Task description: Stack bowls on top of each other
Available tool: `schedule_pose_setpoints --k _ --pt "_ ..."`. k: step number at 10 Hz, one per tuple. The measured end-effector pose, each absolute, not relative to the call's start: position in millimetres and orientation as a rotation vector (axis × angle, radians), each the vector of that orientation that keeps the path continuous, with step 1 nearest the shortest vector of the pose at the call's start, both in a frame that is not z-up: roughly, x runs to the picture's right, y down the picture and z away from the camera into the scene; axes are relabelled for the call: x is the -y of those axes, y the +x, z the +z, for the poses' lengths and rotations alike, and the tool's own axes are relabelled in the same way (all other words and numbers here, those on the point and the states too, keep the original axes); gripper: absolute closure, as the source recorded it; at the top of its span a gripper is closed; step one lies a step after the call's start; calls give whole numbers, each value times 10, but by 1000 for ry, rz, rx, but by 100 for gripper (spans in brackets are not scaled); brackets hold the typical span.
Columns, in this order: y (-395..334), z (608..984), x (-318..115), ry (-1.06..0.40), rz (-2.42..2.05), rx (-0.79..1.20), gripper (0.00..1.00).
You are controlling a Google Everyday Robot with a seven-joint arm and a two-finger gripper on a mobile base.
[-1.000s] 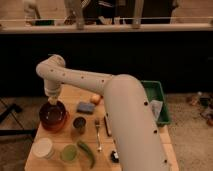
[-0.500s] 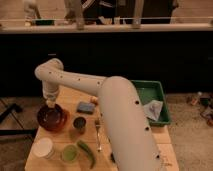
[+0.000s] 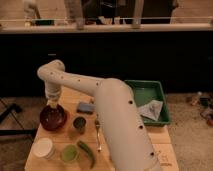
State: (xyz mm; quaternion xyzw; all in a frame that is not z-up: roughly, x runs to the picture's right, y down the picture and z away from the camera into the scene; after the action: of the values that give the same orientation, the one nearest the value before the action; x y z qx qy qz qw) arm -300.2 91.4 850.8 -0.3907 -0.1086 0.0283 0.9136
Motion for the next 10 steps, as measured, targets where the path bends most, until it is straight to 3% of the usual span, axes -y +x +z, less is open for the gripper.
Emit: schedule_pose_setpoints --k 2,6,9,10 --pt "-2954 8591 -941 -836 81 203 82" --pt "-2950 8591 -940 -837 80 202 81" --pt "-2957 8590 -941 -836 79 203 88" --pt "-2958 8590 -942 -836 79 203 84"
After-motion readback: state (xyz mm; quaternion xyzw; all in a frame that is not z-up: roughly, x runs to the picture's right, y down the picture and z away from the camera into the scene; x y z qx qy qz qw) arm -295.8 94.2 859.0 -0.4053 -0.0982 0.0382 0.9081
